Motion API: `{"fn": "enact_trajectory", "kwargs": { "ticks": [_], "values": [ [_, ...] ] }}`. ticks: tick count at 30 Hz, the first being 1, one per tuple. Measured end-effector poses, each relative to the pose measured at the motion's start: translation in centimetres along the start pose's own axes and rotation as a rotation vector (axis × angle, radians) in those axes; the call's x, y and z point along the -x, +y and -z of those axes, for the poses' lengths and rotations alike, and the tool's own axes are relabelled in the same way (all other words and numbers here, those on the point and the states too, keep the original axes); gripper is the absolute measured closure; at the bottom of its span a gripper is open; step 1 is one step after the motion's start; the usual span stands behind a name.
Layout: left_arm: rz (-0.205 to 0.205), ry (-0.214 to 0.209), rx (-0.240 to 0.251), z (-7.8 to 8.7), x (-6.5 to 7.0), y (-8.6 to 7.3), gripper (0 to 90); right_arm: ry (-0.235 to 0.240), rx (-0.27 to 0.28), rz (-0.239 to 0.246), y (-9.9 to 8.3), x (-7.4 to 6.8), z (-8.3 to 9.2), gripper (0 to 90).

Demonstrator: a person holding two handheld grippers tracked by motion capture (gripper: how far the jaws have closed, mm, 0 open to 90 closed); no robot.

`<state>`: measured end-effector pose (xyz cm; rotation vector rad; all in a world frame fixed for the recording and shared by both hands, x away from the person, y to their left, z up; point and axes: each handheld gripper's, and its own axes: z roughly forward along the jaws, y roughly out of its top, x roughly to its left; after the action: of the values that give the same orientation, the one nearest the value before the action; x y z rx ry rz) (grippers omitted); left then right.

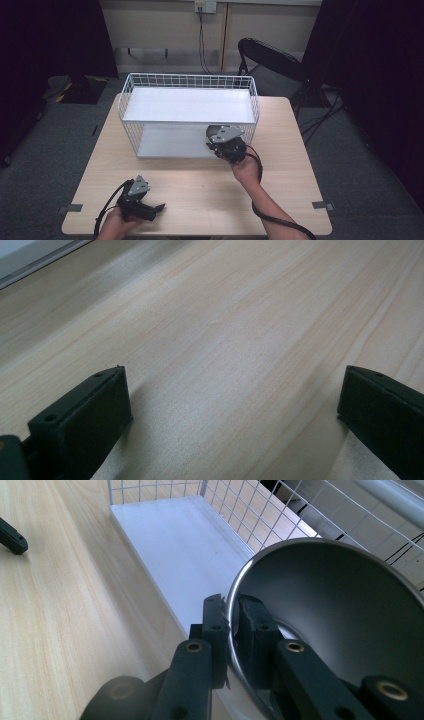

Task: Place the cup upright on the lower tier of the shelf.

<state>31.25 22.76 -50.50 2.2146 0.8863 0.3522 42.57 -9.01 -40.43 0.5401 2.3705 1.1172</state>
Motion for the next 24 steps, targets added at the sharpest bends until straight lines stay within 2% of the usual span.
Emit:
{"fn": "enact_trajectory", "kwargs": {
  "ticks": [24],
  "values": [
    [0.001,0.000,0.000,0.0,0.0,0.0,0.0,-0.026,0.009,-0.026,-0.6,0.5,-1.8,82.3]
  ]
}}
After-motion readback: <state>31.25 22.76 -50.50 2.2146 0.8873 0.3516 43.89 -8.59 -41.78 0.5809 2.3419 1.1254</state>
